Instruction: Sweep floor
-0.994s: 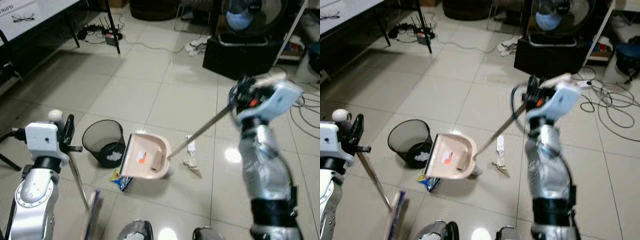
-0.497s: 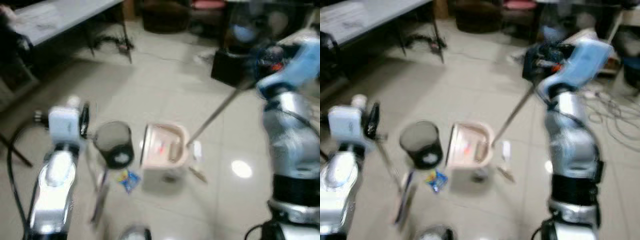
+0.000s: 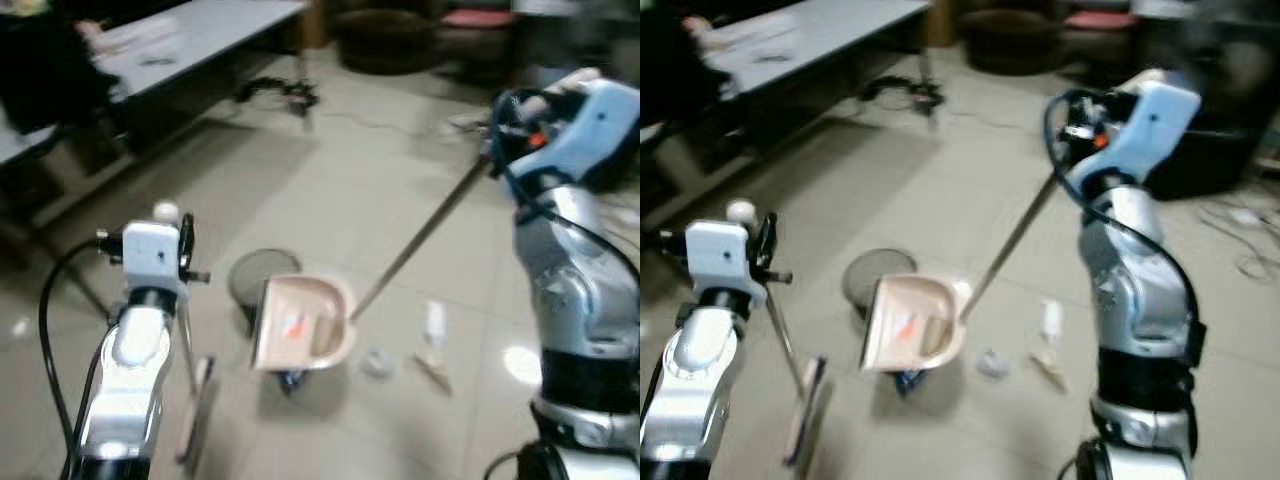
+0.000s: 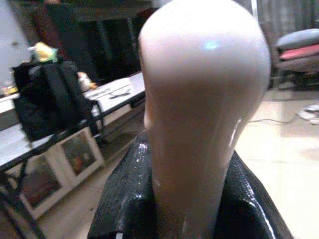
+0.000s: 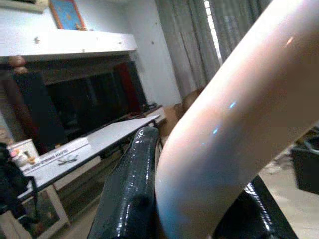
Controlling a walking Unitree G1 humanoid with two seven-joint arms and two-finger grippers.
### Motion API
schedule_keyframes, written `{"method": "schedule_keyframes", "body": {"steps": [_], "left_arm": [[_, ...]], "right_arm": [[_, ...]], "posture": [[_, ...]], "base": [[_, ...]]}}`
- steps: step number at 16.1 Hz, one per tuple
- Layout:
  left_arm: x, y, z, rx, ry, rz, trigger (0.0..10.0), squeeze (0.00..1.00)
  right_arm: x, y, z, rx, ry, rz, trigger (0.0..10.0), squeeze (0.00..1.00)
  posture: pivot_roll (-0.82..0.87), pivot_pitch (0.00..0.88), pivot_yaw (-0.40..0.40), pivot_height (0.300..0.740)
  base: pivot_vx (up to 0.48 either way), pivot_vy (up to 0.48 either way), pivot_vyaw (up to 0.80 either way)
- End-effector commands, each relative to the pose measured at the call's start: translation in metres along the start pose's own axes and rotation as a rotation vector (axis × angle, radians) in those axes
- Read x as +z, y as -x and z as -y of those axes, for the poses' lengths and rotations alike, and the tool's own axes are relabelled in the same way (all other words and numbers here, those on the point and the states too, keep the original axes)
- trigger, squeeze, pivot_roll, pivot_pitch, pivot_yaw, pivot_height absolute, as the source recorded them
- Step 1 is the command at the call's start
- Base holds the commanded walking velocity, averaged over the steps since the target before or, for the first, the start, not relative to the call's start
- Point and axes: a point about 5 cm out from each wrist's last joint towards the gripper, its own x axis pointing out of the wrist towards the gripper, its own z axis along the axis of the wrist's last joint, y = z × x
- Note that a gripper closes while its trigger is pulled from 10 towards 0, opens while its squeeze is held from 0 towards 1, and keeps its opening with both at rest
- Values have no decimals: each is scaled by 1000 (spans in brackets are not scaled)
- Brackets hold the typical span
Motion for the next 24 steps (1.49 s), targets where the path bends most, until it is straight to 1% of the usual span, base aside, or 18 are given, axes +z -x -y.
{"method": "schedule_keyframes", "body": {"steps": [1,4,6,8,15,16,20,22,24], "left_arm": [[3,-2,-9,27,-39,12,10000,0],[2,-2,-8,36,-37,9,10000,0],[2,-2,-8,38,-36,11,10000,0],[2,-1,-9,40,-35,11,10000,0],[2,-1,-8,36,-32,10,10000,0],[1,-1,-8,41,-14,0,10000,0],[1,-2,-9,39,-21,2,10000,0],[0,-1,-9,38,-21,2,10000,0],[1,-2,-9,34,-17,5,10000,0]], "right_arm": [[11,-2,-14,45,-37,47,10000,0],[11,-3,-15,60,-29,37,10000,0],[11,-4,-16,59,-31,37,10000,0],[10,-4,-15,40,-56,42,10000,0],[10,-3,-12,36,-50,40,10000,0],[10,-4,-12,34,-49,42,10000,0],[13,-6,-10,12,-39,74,10000,0],[10,-9,-6,-20,-36,83,10000,0],[7,-12,-7,-33,-31,95,10000,0]], "posture": [[-43,10,64,740],[-41,12,60,740],[-38,16,59,740],[-37,18,59,740],[-35,23,63,740],[-35,23,63,740],[-30,21,66,740],[-31,20,68,740],[-26,19,68,740]], "base": [[409,0,0],[409,0,0],[411,0,800],[411,0,0],[410,0,0],[311,0,0],[0,0,0],[0,0,0],[0,0,0]]}}
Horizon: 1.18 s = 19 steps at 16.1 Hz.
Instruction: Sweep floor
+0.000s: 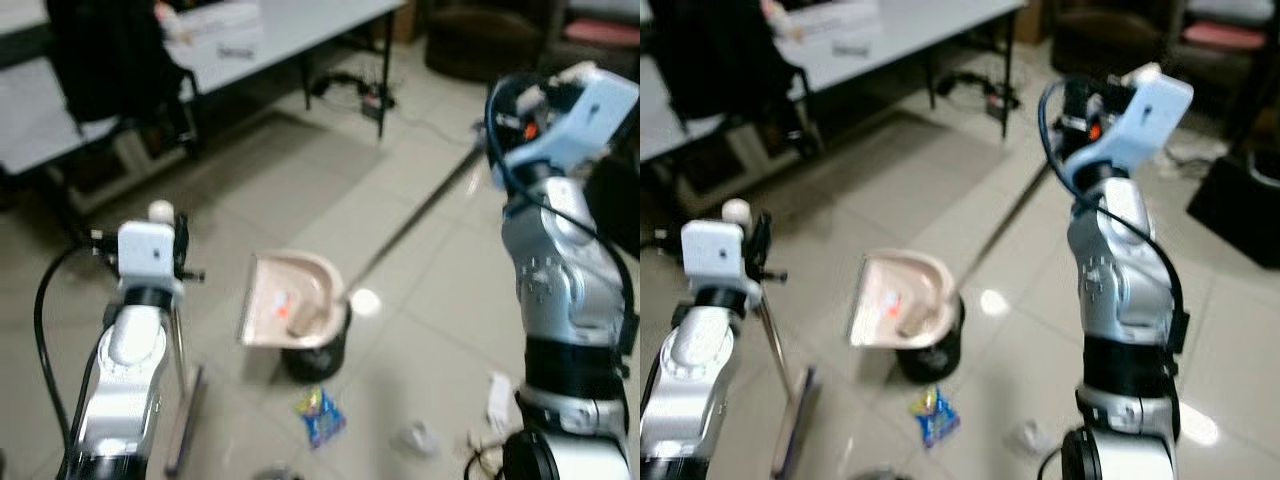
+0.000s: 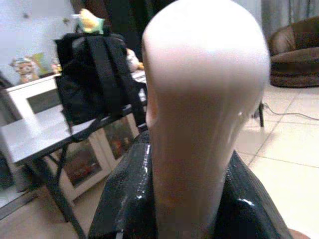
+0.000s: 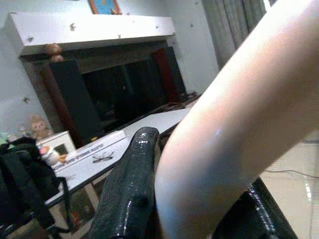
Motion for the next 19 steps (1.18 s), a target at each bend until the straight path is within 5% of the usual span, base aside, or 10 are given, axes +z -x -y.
{"method": "schedule_keyframes", "body": {"steps": [1,10,19], "left_arm": [[6,-2,-4,10,-11,27,10000,0],[5,-2,-4,-2,-13,22,10000,0],[6,-3,-5,-7,-14,28,10000,0]], "right_arm": [[13,-7,-9,14,-6,88,10000,0],[-5,-24,-61,231,249,211,10000,0],[-34,23,-117,645,498,386,10000,0]], "posture": [[-26,19,68,740],[-10,17,71,740],[-4,17,77,740]], "base": [[0,0,0],[0,0,0],[0,0,0]]}}
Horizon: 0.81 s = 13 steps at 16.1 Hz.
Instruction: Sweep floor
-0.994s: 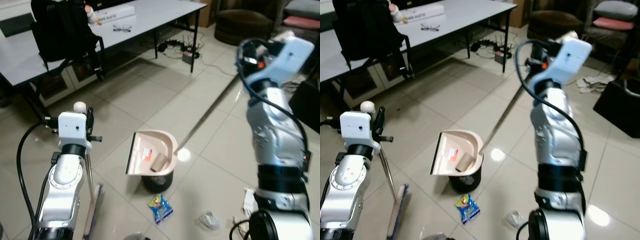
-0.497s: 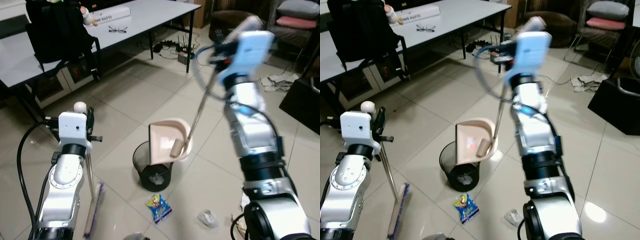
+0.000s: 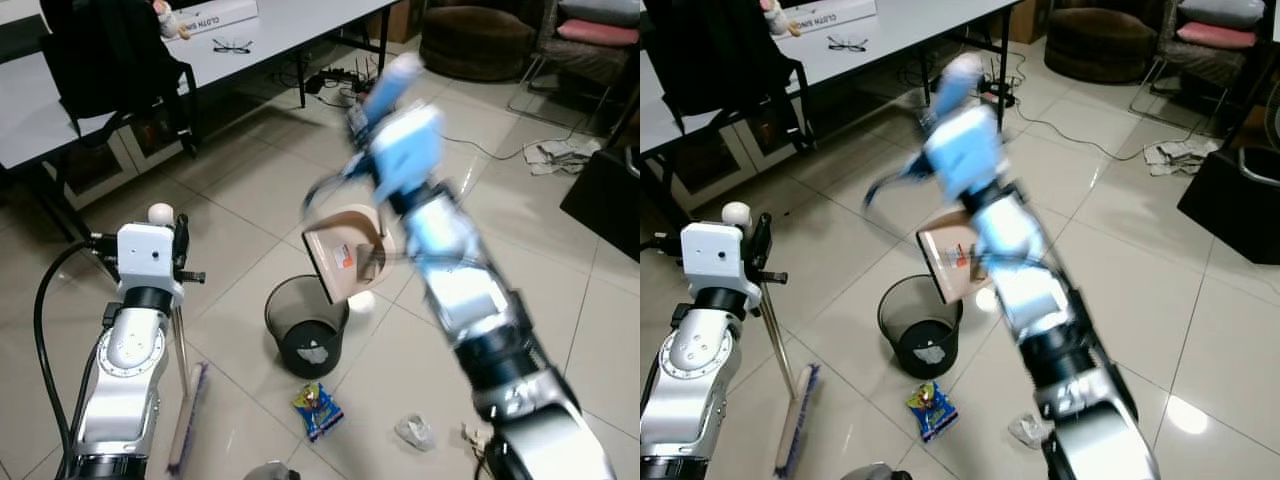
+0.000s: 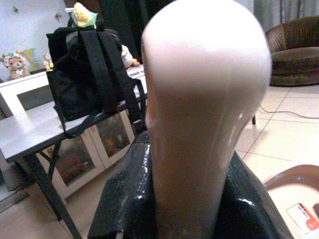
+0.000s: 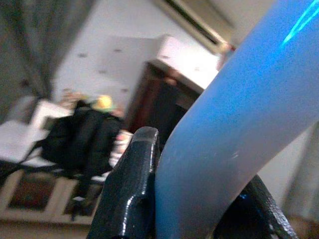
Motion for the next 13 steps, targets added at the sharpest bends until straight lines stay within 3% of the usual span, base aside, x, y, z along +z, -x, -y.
{"method": "schedule_keyframes", "body": {"steps": [1,3,8,13], "left_arm": [[7,-4,-4,2,-16,30,10000,0],[7,-4,-3,-2,-17,32,10000,0],[7,-5,-3,-6,-18,34,10000,0],[8,-5,-2,-10,-16,34,10000,0]], "right_arm": [[18,-1,-6,58,44,117,10000,0],[16,8,-19,123,42,132,10000,0],[14,19,-34,202,49,160,10000,0],[11,17,-19,82,106,145,10000,0]], "posture": [[-4,17,79,740],[-2,15,80,740],[-1,9,79,740],[0,5,80,740]], "base": [[0,0,0],[0,0,0],[0,0,0],[0,0,0]]}}
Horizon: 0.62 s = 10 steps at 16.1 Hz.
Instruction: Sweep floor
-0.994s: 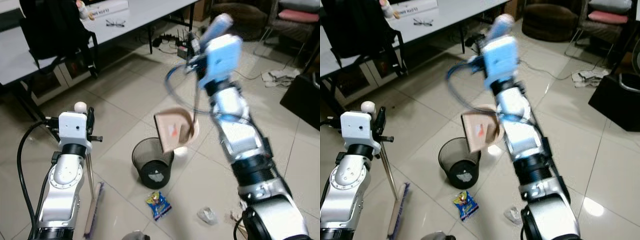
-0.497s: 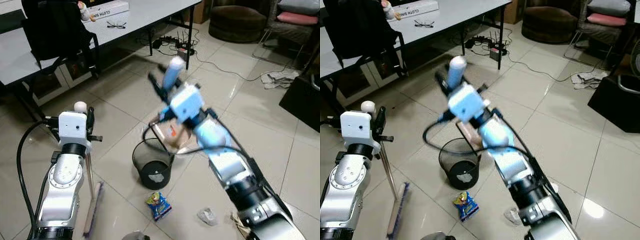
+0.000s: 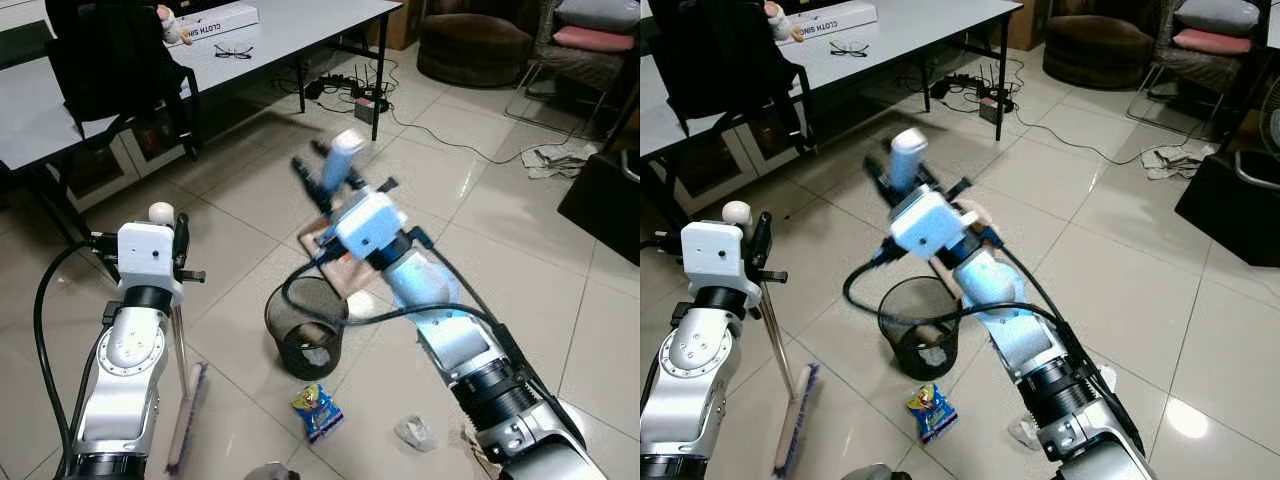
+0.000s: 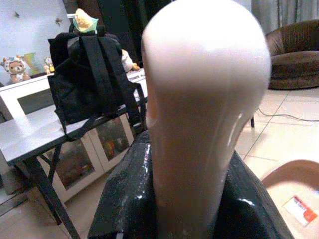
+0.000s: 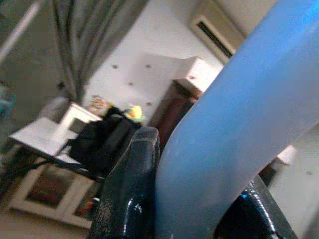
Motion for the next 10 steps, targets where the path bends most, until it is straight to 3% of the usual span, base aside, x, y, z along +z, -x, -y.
{"method": "schedule_keyframes", "body": {"steps": [1,3,4,5,6,7,9,10], "left_arm": [[7,-5,-1,-11,-14,25,10000,0],[6,-5,2,-24,-13,13,10000,0],[5,-5,7,-53,-26,6,10000,0],[4,-5,9,-66,-25,6,10000,0],[4,-5,9,-66,-25,6,10000,0],[5,-6,13,-84,-17,10,10000,0],[8,-9,15,-100,-18,21,10000,0],[8,-10,16,-105,-23,20,10000,0]], "right_arm": [[4,-5,29,-153,65,-6,10000,0],[-7,4,54,-306,70,-113,10000,0],[-27,32,79,-448,54,-273,10000,0],[-33,44,84,-490,31,-324,10000,0],[-33,44,84,-490,31,-324,10000,0],[-43,62,86,-525,-1,-406,10000,0],[-59,86,73,-507,-88,-570,10000,0],[-59,87,68,-503,-113,-581,10000,0]], "posture": [[0,0,77,740],[-2,3,79,740],[-13,9,84,740],[-17,11,86,740],[-17,11,86,740],[-24,19,89,740],[-27,24,90,740],[-27,27,90,740]], "base": [[0,0,0],[0,0,0],[0,0,0],[0,0,0],[0,0,0],[0,0,0],[0,0,0],[0,0,0]]}}
